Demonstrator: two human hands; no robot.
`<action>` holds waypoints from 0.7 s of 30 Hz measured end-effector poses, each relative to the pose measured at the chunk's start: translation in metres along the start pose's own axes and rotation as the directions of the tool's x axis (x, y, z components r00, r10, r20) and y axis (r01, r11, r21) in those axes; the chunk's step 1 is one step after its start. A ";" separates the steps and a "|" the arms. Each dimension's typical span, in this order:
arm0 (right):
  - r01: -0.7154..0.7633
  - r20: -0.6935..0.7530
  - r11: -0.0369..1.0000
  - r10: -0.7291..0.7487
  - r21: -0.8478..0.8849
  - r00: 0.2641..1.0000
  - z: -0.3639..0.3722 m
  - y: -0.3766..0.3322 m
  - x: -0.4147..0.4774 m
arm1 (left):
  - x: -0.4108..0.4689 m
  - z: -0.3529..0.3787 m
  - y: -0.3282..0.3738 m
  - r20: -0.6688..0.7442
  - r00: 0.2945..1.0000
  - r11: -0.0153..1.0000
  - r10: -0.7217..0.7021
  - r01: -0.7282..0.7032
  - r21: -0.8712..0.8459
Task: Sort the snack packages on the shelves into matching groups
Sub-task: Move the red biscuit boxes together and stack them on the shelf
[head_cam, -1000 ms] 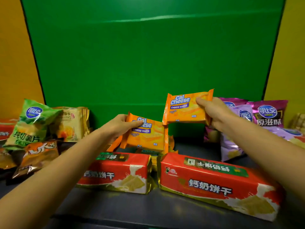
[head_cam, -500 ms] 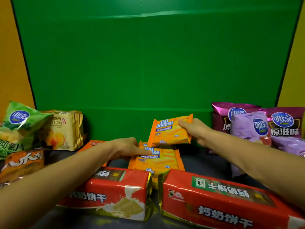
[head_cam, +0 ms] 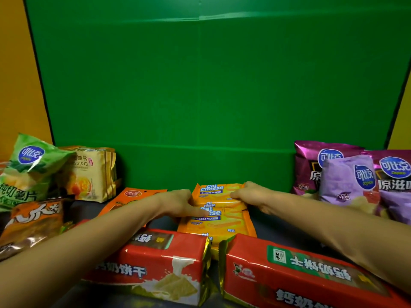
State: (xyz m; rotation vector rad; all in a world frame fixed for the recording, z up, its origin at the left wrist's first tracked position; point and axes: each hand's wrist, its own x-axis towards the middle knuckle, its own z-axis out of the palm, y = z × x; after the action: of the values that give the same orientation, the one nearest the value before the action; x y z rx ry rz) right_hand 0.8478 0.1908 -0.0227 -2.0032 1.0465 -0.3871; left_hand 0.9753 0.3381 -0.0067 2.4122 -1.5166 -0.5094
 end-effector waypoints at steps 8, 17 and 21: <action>0.083 0.042 0.882 -0.072 -0.464 0.997 -0.012 -0.019 -0.039 | -0.018 -0.020 -0.004 -0.104 0.993 0.969 0.056 -0.029 0.246; 0.346 0.132 0.786 -0.326 -0.512 0.936 -0.052 -0.022 -0.173 | -0.095 -0.049 -0.064 -0.130 0.954 0.962 0.271 -0.272 0.015; 0.316 0.093 0.729 -0.330 -0.608 0.940 -0.062 -0.001 -0.214 | -0.128 -0.044 -0.080 0.018 0.958 0.957 0.288 -0.286 -0.054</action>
State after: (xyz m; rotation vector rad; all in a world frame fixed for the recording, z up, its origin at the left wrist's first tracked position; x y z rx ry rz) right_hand 0.6816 0.3274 0.0374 -2.8035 0.8992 -0.2607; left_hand 1.0082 0.4889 0.0226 2.1041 -1.8022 -0.5107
